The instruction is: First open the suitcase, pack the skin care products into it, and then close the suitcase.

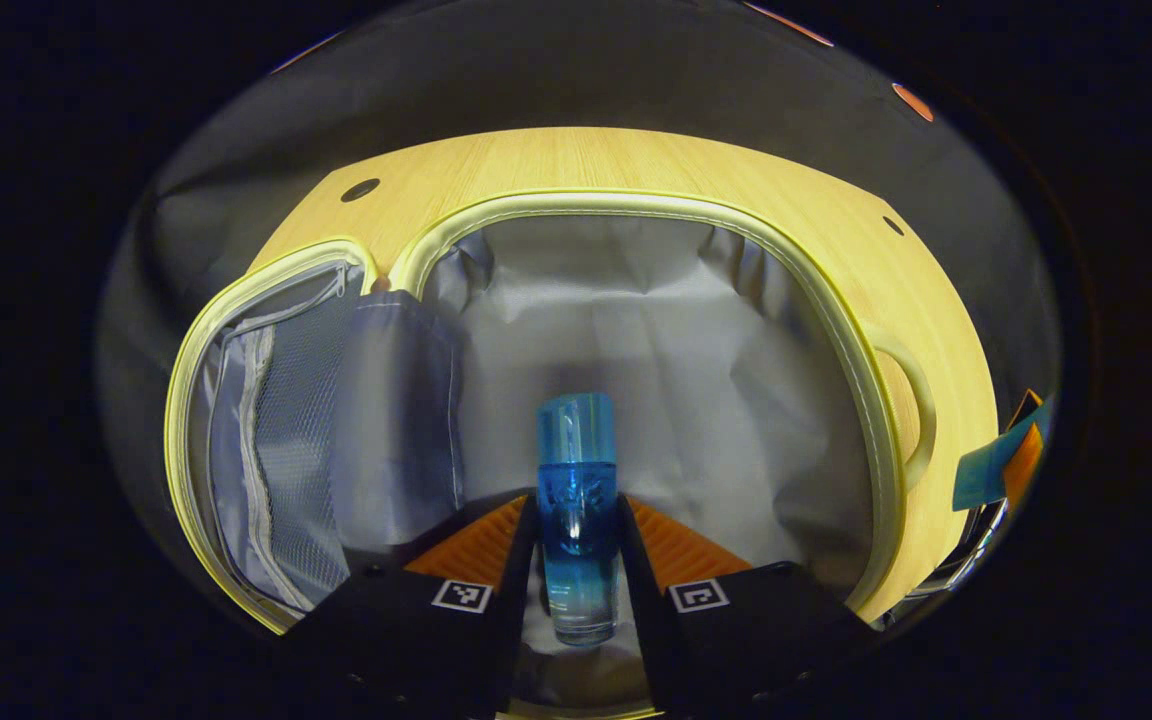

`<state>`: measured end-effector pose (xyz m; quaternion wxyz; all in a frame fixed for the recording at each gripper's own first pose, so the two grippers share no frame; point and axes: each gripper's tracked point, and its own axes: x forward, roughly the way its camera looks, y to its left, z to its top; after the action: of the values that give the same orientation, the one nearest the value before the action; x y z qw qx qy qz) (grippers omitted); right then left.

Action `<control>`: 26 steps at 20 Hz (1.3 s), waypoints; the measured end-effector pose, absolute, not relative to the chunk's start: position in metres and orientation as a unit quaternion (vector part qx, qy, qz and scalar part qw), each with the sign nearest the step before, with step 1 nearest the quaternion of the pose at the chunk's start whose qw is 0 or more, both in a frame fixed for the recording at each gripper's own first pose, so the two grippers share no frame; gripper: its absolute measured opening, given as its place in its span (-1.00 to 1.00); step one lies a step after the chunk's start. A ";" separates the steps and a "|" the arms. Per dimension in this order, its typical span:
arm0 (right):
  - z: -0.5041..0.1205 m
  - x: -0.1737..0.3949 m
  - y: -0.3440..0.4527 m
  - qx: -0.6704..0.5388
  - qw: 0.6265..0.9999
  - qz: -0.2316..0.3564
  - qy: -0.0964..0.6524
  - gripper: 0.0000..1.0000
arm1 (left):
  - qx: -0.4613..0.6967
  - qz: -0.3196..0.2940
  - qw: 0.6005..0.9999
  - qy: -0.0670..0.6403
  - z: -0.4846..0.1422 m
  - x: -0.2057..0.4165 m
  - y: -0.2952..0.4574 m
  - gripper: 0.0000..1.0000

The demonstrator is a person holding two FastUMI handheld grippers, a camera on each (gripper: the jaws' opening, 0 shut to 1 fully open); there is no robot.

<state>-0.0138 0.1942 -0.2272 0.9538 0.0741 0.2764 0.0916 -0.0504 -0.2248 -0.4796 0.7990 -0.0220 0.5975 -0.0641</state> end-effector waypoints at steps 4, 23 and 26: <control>-0.226 -0.010 0.199 0.083 0.953 0.094 0.277 -0.33 | -0.039 -0.085 0.814 0.574 -0.459 -0.051 -0.231 0.42; -0.300 0.005 0.261 0.082 0.897 0.145 0.409 -0.32 | -0.056 0.072 0.887 0.453 -0.358 -0.079 -0.038 0.63; -0.311 0.012 0.269 0.087 0.885 0.143 0.434 -0.33 | -0.072 0.119 0.877 0.460 -0.372 -0.094 0.014 0.64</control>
<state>0.0115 0.2690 -0.3107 0.8854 0.0871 0.4335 0.1433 -0.0938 0.0145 -0.3723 0.8771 -0.0718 0.4598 0.1187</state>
